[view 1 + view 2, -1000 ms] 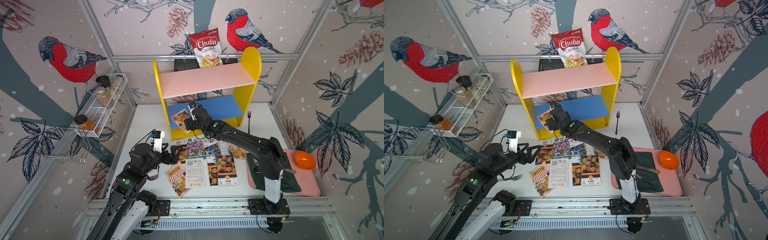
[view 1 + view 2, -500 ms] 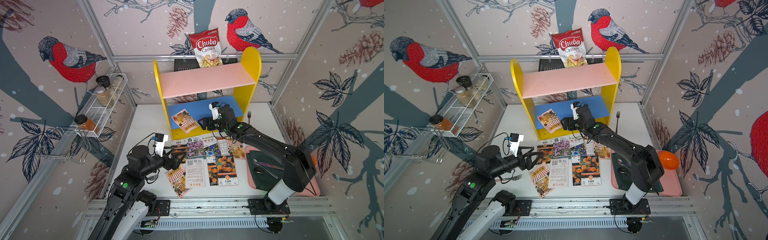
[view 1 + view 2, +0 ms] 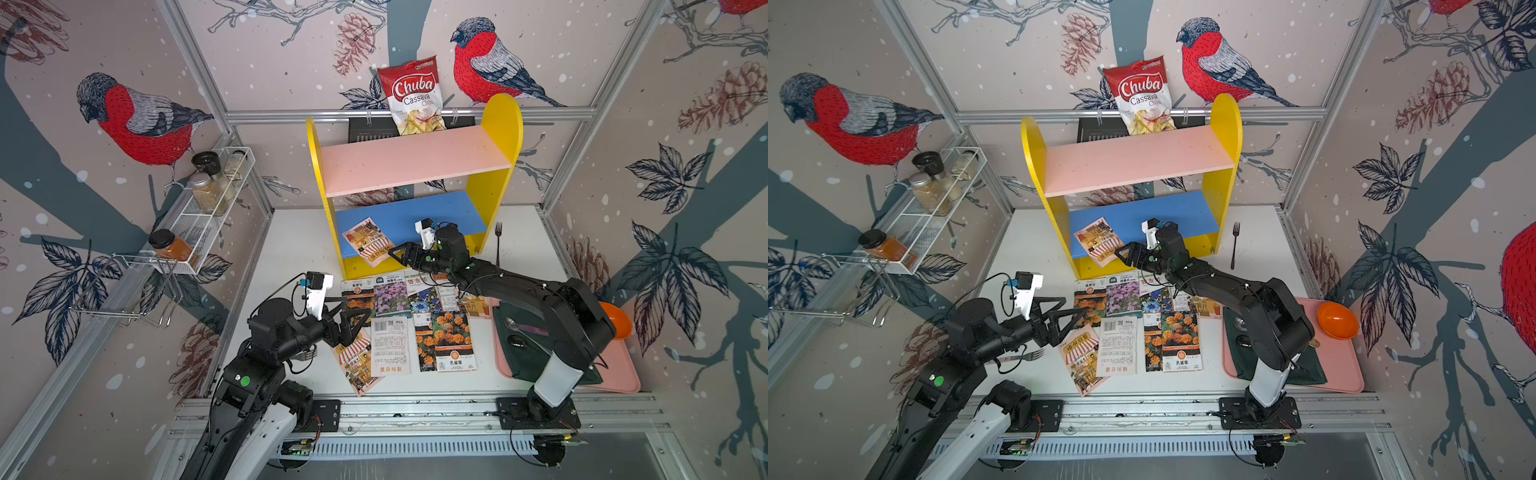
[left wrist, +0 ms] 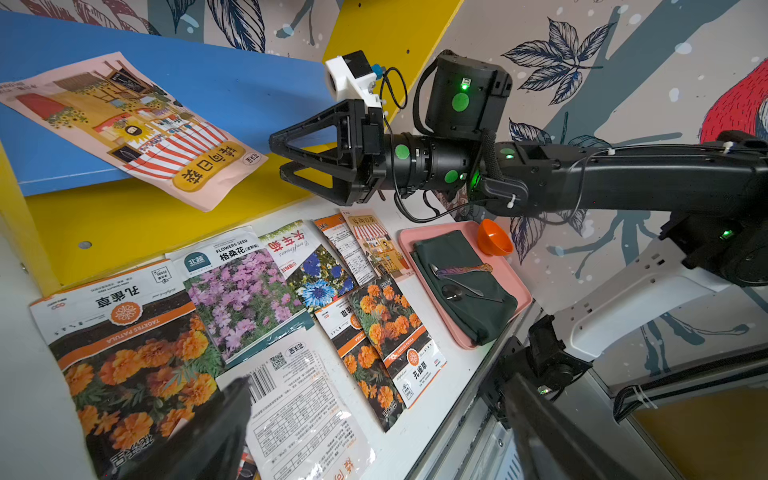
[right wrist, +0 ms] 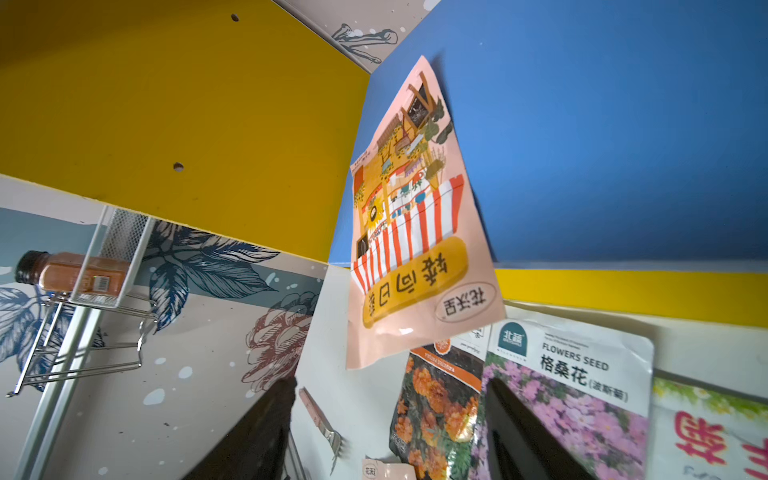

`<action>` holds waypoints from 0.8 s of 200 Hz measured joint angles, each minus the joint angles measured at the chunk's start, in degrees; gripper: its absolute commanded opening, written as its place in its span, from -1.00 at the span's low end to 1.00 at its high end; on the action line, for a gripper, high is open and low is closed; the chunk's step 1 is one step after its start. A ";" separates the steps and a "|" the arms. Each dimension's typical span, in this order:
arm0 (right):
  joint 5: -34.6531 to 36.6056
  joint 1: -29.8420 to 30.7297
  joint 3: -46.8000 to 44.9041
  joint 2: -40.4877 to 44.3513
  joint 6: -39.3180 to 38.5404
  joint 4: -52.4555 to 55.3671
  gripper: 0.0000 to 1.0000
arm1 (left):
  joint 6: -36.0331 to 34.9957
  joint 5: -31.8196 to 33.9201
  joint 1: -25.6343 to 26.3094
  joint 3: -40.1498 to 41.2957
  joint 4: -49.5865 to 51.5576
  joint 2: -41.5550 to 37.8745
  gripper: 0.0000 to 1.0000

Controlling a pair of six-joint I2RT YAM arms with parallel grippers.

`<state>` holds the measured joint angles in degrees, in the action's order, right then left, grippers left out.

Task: Take the seed bag off the shelf
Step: Pick up the seed packet from the shelf.

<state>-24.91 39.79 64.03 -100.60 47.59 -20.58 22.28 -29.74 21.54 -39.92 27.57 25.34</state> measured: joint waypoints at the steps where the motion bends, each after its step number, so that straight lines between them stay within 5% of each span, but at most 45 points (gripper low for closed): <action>1: -0.04 0.00 -0.02 -0.04 0.17 -0.17 0.46 | 0.00 0.00 0.00 0.00 0.00 -0.02 0.91; 160: -2.71 -0.07 -2.43 -9.62 15.72 -19.91 0.22 | 0.26 1.44 0.00 0.37 0.04 -1.20 0.90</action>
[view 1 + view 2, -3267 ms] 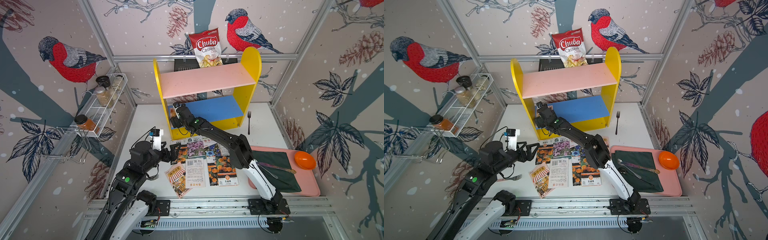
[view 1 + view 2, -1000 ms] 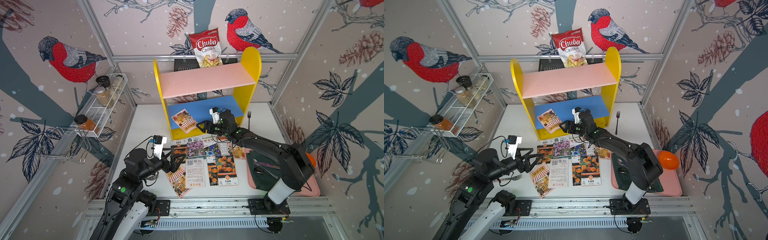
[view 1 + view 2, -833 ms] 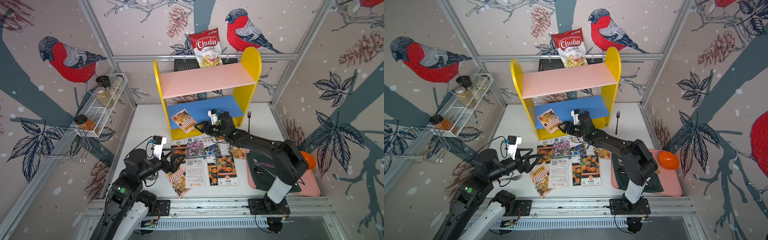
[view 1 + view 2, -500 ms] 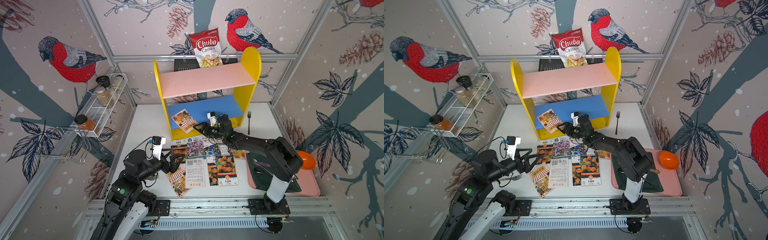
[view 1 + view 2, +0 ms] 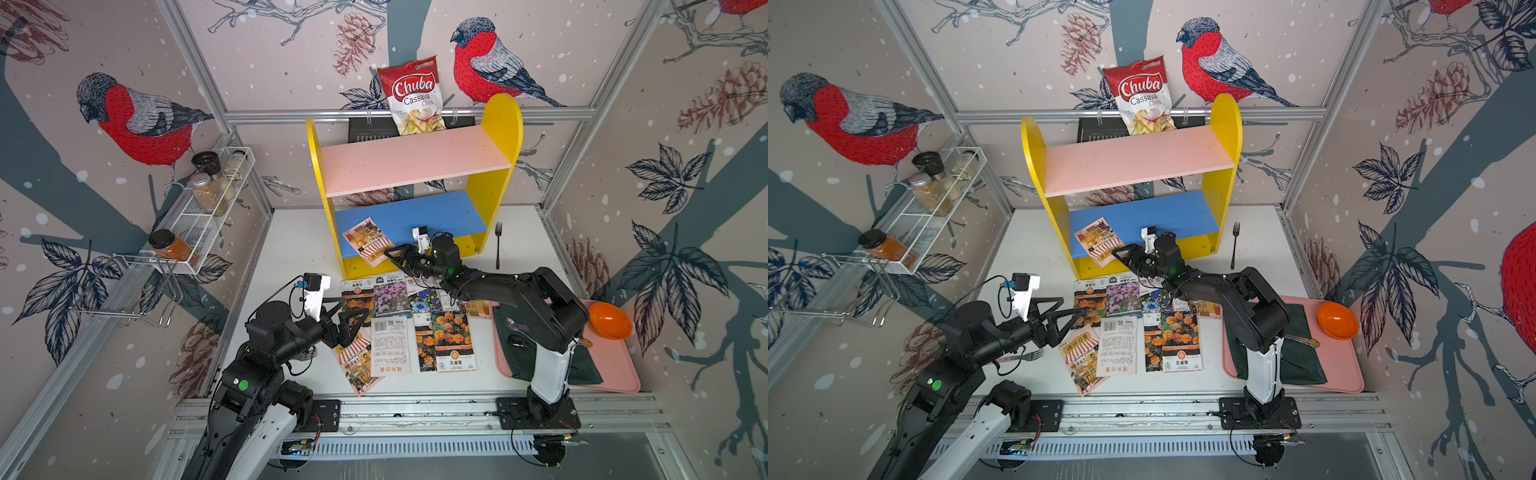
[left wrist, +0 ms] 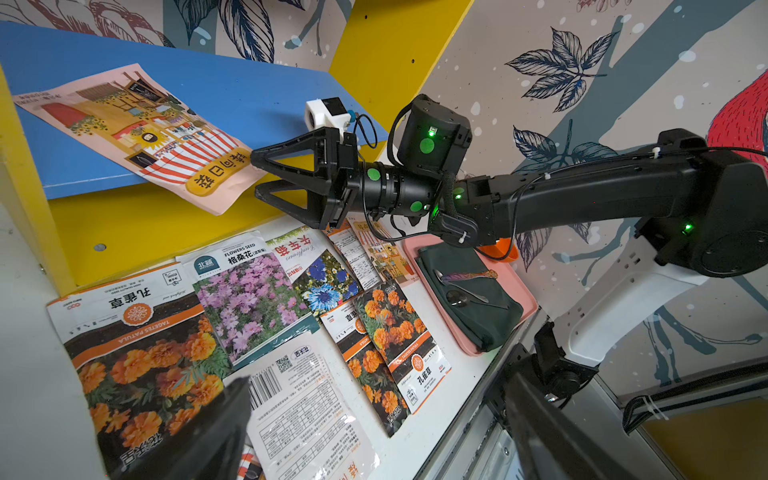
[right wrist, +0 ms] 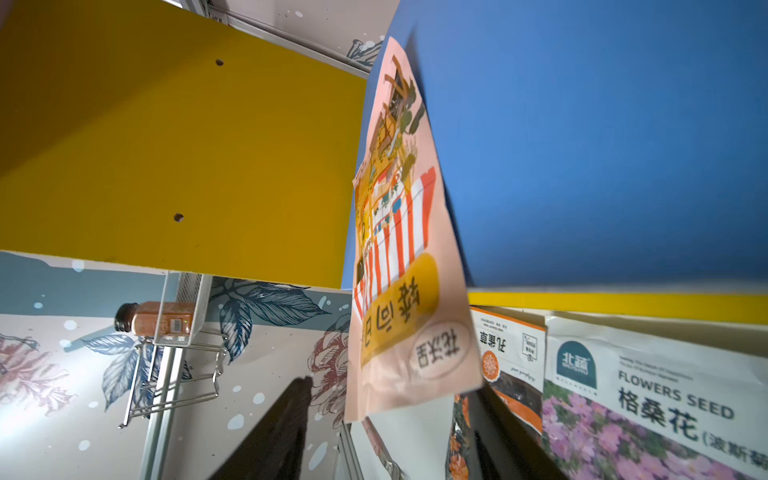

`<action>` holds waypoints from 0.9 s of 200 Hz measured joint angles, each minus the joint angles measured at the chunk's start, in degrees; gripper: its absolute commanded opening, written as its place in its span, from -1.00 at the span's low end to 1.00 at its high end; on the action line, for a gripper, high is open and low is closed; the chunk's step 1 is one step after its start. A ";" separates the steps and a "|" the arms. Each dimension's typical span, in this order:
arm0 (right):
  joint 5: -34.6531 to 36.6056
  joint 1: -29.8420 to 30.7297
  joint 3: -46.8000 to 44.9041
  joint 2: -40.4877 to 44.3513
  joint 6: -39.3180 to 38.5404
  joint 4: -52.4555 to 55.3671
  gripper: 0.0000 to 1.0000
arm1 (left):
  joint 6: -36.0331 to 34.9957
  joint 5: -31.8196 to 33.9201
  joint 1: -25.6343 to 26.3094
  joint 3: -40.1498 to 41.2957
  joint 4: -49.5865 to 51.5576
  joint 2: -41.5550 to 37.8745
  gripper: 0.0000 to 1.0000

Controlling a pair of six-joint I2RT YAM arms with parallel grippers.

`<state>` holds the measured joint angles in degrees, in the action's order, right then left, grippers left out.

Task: Take the seed bag off the shelf
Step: Pick up the seed packet from the shelf.

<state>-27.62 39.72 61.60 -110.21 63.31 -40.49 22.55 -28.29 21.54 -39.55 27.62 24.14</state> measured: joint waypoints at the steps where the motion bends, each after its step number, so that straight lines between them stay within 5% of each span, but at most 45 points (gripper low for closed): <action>1: 0.00 0.00 0.00 -0.04 0.00 -0.07 0.22 | 0.00 0.00 0.00 0.00 0.00 0.00 0.90; 112: -1.31 -0.55 2.99 -4.31 3.15 -4.85 -0.24 | 0.00 0.04 0.00 0.00 0.00 0.02 0.91; 180: -1.46 -0.94 3.43 -6.10 5.64 -6.23 -0.77 | 0.13 0.07 0.00 0.00 0.00 -0.07 0.89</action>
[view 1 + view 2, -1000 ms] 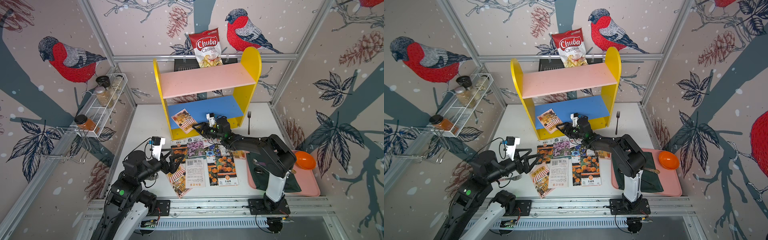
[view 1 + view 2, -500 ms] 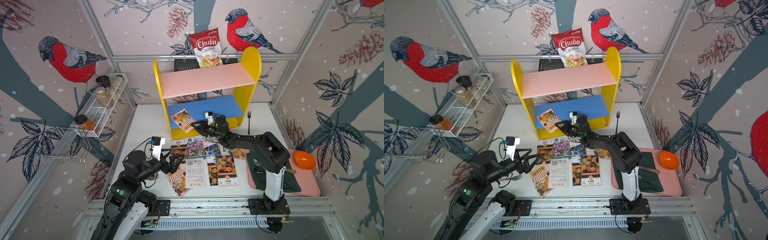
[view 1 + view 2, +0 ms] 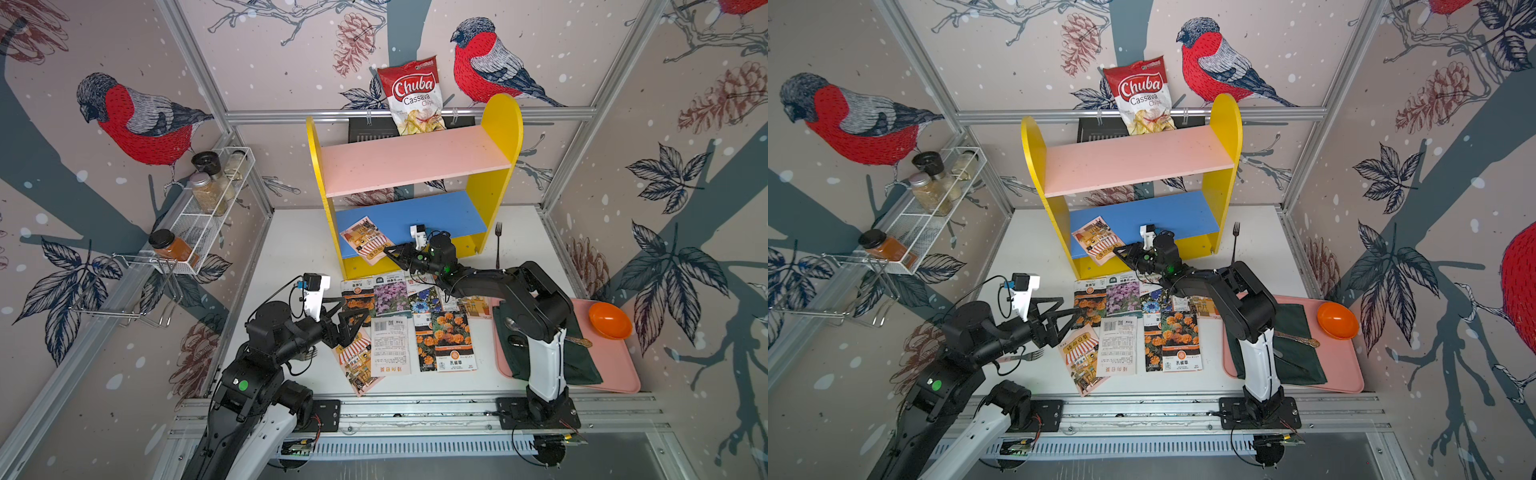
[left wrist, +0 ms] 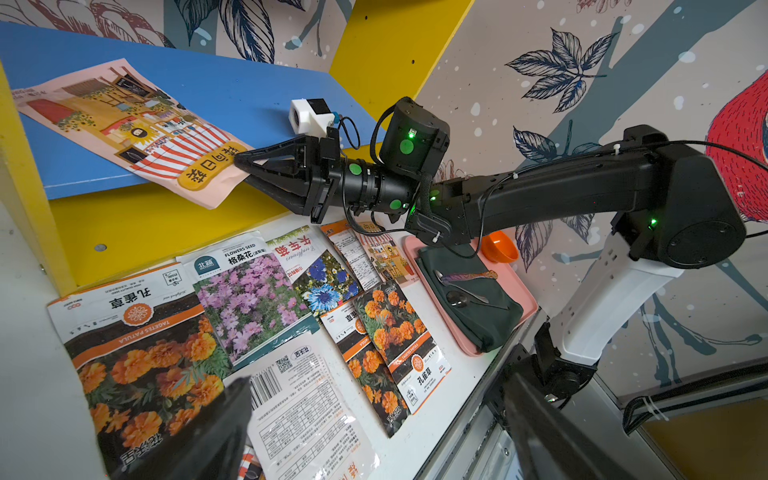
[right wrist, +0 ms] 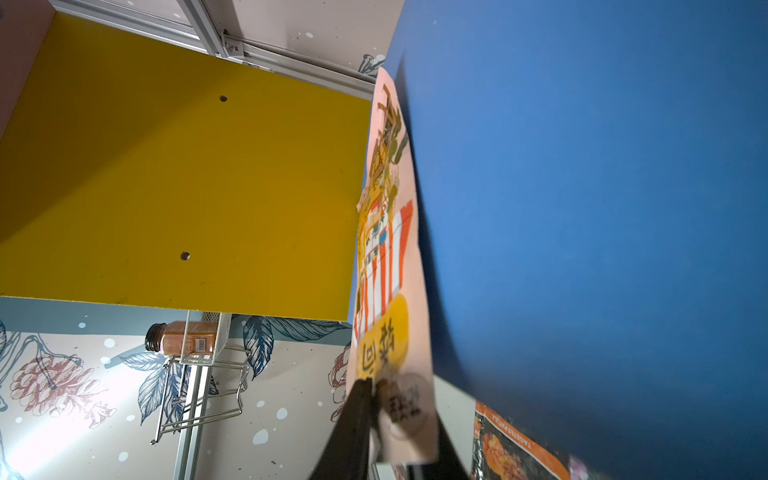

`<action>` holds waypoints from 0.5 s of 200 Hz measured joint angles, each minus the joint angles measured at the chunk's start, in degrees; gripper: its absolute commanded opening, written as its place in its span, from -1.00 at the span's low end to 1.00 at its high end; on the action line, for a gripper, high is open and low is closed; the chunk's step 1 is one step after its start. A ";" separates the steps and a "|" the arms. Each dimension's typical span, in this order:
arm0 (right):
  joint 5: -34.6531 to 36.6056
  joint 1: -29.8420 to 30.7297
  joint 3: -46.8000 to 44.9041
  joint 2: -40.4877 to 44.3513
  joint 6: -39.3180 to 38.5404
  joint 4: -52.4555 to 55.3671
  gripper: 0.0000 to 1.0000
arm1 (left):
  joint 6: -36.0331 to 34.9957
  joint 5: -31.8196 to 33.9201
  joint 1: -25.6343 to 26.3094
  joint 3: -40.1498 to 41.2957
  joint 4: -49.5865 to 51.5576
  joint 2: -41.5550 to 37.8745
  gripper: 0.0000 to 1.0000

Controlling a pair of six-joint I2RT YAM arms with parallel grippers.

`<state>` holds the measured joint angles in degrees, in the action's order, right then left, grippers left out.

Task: Take the seed bag off the shelf
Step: Pick up the seed packet from the shelf.

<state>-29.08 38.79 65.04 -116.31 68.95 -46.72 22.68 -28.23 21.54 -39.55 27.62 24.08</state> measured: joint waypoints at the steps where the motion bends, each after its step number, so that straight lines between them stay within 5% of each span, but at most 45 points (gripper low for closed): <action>1: 0.00 0.00 0.00 -0.02 0.00 0.00 -0.77 | 0.00 0.00 0.00 0.00 0.00 0.00 0.89; 29: -0.24 -0.20 0.00 -0.39 0.11 -1.01 -1.00 | 0.44 0.02 0.00 0.00 -0.04 -0.02 0.89; 100: -0.87 -0.92 -2.97 2.38 0.39 -2.69 -1.00 | 7.56 4.17 0.00 2.73 -4.04 -3.34 0.90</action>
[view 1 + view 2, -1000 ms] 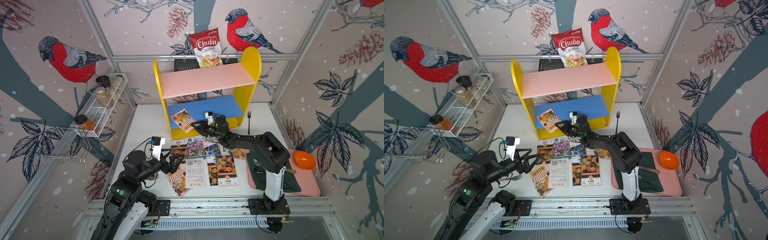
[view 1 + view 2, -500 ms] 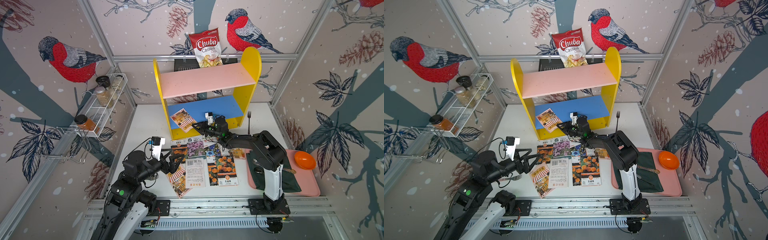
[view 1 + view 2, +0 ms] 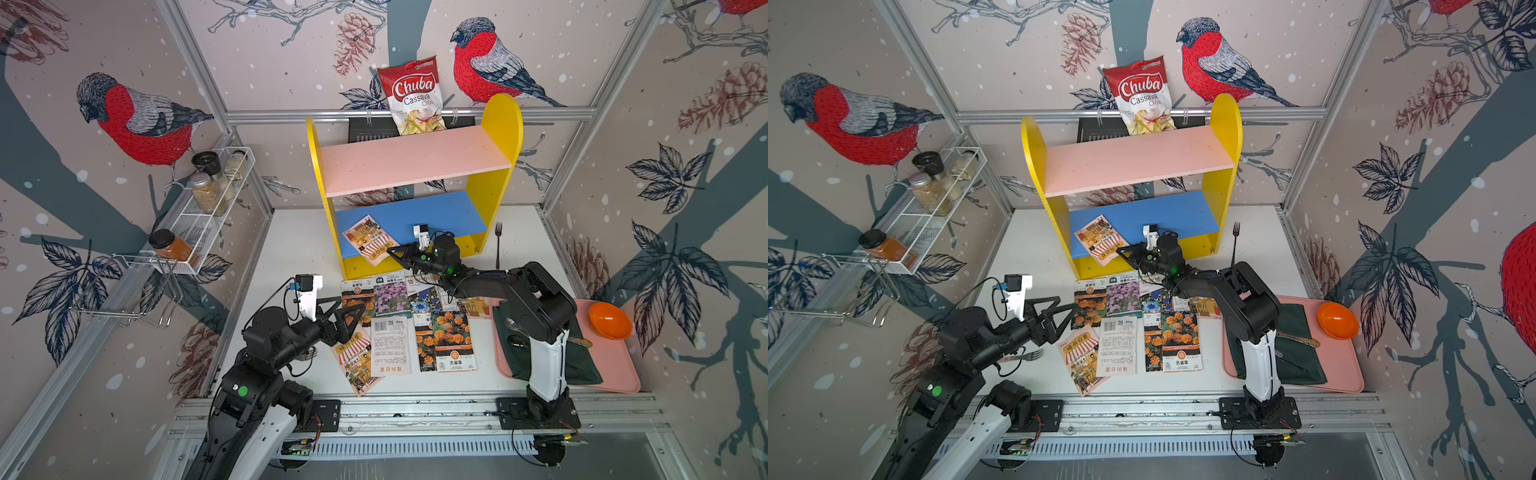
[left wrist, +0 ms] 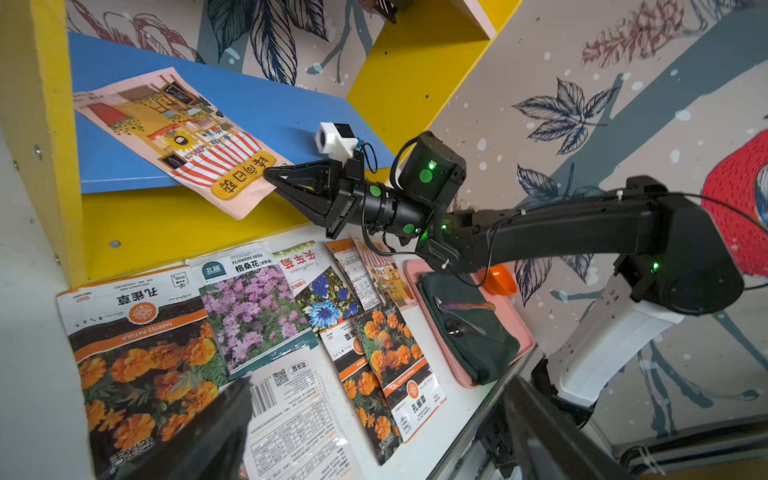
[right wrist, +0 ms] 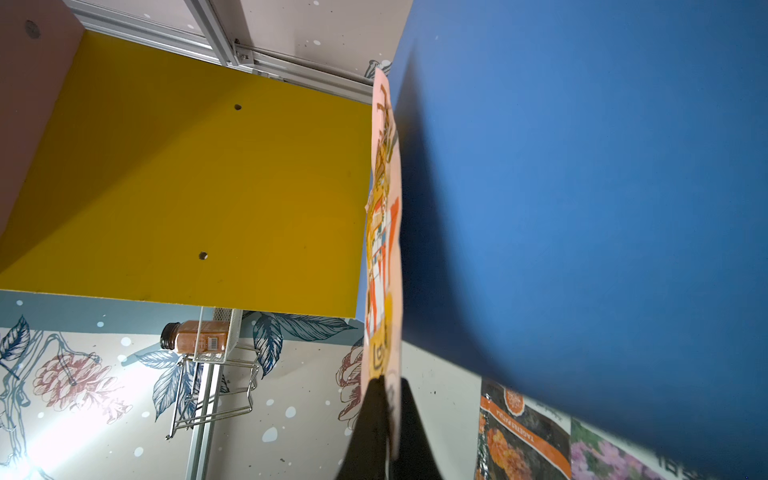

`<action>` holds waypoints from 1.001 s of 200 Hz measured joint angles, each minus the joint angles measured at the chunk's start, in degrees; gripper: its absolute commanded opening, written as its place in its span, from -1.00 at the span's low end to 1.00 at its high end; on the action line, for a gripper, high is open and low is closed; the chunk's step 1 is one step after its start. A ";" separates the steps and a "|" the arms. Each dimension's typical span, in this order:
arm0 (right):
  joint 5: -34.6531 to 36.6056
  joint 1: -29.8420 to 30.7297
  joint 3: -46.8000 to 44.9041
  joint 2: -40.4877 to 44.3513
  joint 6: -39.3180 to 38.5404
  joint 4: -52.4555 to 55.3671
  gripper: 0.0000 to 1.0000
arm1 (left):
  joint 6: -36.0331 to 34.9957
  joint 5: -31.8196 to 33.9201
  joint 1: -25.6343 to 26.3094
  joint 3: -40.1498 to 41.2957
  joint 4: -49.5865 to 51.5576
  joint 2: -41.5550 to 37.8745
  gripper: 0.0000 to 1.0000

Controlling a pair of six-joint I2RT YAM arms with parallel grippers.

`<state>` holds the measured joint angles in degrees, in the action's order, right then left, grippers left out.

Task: Take the seed bag off the shelf
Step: Pick up the seed packet from the shelf.

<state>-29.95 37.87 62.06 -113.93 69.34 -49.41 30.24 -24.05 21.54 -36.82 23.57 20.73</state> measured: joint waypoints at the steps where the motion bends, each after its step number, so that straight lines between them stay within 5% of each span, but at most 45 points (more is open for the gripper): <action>1: 0.00 0.00 -0.11 0.07 0.00 -0.09 -1.00 | 0.07 0.07 0.00 0.04 -0.11 -0.04 0.90; 104: -0.07 -0.37 -15.52 20.13 -0.92 -4.09 -1.00 | 23.54 1.86 0.00 13.94 -18.12 -5.64 0.75; 200: 5.75 11.58 -20.57 34.40 -6.84 2.47 -1.00 | 32.74 4.61 0.00 19.71 -37.11 -3.39 0.58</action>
<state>-24.21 49.45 41.50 -79.53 62.50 -46.94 62.98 -19.44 21.54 -17.10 -13.54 17.34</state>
